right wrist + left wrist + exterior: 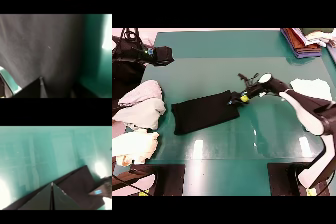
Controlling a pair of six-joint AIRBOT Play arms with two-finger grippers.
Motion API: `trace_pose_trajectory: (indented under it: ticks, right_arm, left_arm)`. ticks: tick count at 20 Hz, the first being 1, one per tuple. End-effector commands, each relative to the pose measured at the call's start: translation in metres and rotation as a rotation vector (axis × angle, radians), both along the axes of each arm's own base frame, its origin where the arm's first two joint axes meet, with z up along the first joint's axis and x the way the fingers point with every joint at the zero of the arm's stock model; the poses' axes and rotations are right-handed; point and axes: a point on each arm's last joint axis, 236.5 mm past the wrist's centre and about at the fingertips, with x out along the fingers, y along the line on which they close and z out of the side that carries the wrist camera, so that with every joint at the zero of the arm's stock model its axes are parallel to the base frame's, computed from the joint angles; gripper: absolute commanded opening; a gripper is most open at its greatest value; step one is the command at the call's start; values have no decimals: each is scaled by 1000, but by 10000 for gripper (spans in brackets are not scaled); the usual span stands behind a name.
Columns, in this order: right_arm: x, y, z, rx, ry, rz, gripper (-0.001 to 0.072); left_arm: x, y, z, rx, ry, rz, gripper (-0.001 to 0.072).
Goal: Fold the shirts.
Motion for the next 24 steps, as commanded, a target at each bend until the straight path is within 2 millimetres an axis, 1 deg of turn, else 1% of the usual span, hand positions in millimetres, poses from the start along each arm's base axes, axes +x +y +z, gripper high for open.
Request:
trace_pose_trajectory:
  ticks: [1, 2, 3, 4, 5, 6, 7, 8, 9, 10, 11, 12, 13, 15, 16, 17, 19, 20, 21, 23, 24]
  right_arm:
    - [-12, 51, -8, 33, -23, 97, 164]
    - [-7, 57, -3, 39, -58, 113, 47]
    - [1, 60, 5, 49, -92, 108, 22]
    - [13, 58, 15, 60, -121, 93, 22]
    - [29, 51, 30, 73, -154, 70, 22]
    - [45, 38, 44, 83, -183, 40, 22]
    - [63, 19, 60, 91, -214, -2, 22]
    - [82, -5, 75, 83, -247, -53, 22]
    - [101, -39, 86, 43, -283, -112, 22]
    - [117, -78, 96, -15, -326, -166, 22]
    - [132, -124, 105, -88, -374, -224, 21]
    - [142, -167, 115, -152, -411, -281, 22]
    - [149, -215, 128, -215, -447, -350, 21]
    - [156, -304, 154, -302, -503, -500, 21]
    - [156, -344, 167, -322, -524, -580, 21]
    - [153, -385, 178, -344, -541, -663, 21]
    - [141, -455, 191, -386, -557, -805, 21]
    - [134, -484, 194, -396, -558, -869, 21]
    - [128, -506, 196, -400, -549, -921, 21]
    - [116, -538, 196, -412, -534, -999, 21]
    - [112, -546, 197, -417, -532, -1015, 21]
  left_arm:
    - [-3, -11, 0, -39, 15, -22, 22]
    - [-3, -16, 3, -64, 12, -28, 21]
    - [-3, -20, 6, -89, 7, -33, 21]
    - [-3, -24, 9, -112, 3, -37, 20]
    - [-2, -26, 11, -123, 0, -38, 20]
    - [-2, -26, 11, -124, -1, -38, 20]
    - [-3, -26, 11, -125, 1, -39, 20]
    - [-3, -28, 12, -133, 2, -42, 20]
    - [-3, -29, 13, -137, -1, -42, 20]
    - [-2, -31, 15, -137, -13, -45, 20]
    - [-1, -36, 17, -137, -30, -51, 20]
    - [1, -42, 21, -136, -52, -59, 20]
    - [2, -49, 24, -130, -76, -68, 20]
    - [3, -64, 32, -130, -123, -88, 20]
    - [3, -72, 36, -135, -144, -99, 20]
    - [2, -78, 39, -141, -158, -109, 20]
    - [0, -89, 43, -150, -173, -127, 21]
    - [-2, -92, 44, -151, -176, -134, 21]
    - [-2, -94, 44, -155, -173, -136, 21]
    - [-2, -93, 43, -156, -170, -133, 20]
    - [-2, -93, 43, -156, -170, -133, 21]
